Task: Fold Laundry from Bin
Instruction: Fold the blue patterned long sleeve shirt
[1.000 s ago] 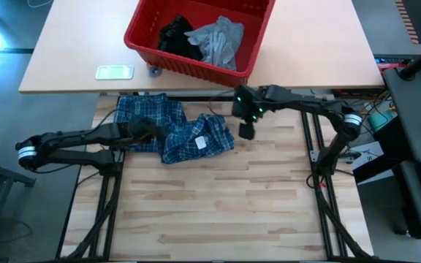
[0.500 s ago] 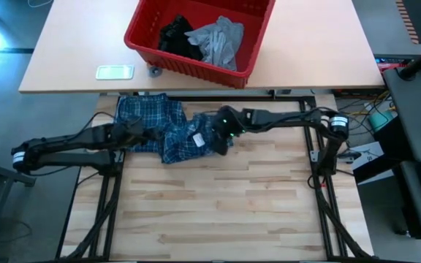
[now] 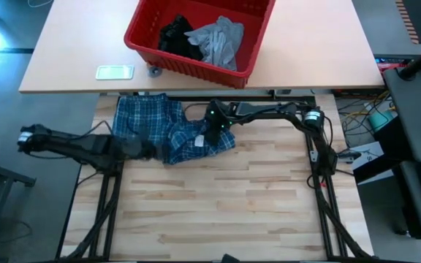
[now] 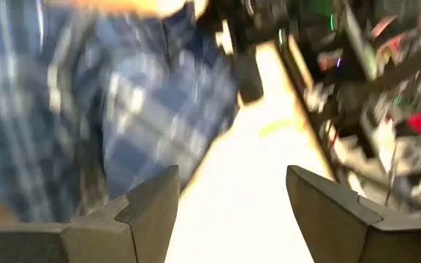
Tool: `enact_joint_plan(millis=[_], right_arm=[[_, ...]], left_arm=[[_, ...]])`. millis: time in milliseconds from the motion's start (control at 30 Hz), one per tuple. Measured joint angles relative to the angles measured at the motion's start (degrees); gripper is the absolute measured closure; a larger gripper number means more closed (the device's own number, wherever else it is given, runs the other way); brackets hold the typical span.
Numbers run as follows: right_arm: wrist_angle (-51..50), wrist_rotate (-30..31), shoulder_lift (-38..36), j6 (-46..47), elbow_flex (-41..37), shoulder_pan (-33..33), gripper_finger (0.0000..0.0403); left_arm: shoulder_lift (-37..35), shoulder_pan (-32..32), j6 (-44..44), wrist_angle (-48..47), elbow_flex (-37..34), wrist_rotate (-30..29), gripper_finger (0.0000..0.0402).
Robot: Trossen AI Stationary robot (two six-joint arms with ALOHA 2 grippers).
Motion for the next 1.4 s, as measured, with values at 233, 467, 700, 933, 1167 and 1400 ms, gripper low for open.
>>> enact_joint_plan(millis=[233, 467, 700, 933, 1167, 1400], right_arm=[[-1.7, 0.6, -5.4, -3.4, 0.0, 0.0, 0.0177], [-10.4, 0.5, -17.2, -15.0, 0.1, 0.3, 0.0177], [-9.3, -4.5, -19.6, -19.5, -0.8, 4.0, 0.0177], [-0.8, 0.0, -11.1, -28.5, 3.7, 12.3, 0.0177], [-0.8, 13.3, 1.6, -31.5, 16.7, 15.2, 0.0177], [-5.3, 17.3, 10.5, -21.7, 31.9, 8.1, 0.0177]], left_arm=[[2.7, -12.5, -3.2, -7.7, 0.0, -9.2, 0.0167], [2.3, -10.5, -6.2, -29.3, 3.4, -2.1, 0.0168], [3.8, -4.8, 2.5, -32.3, 3.7, 7.1, 0.0185], [9.2, 9.5, 10.6, -24.3, 3.4, 7.6, 0.0196], [13.7, 20.5, 20.9, -18.2, 3.3, 14.1, 0.0197], [18.8, 23.1, 28.7, -17.0, 3.0, 17.2, 0.0197]])
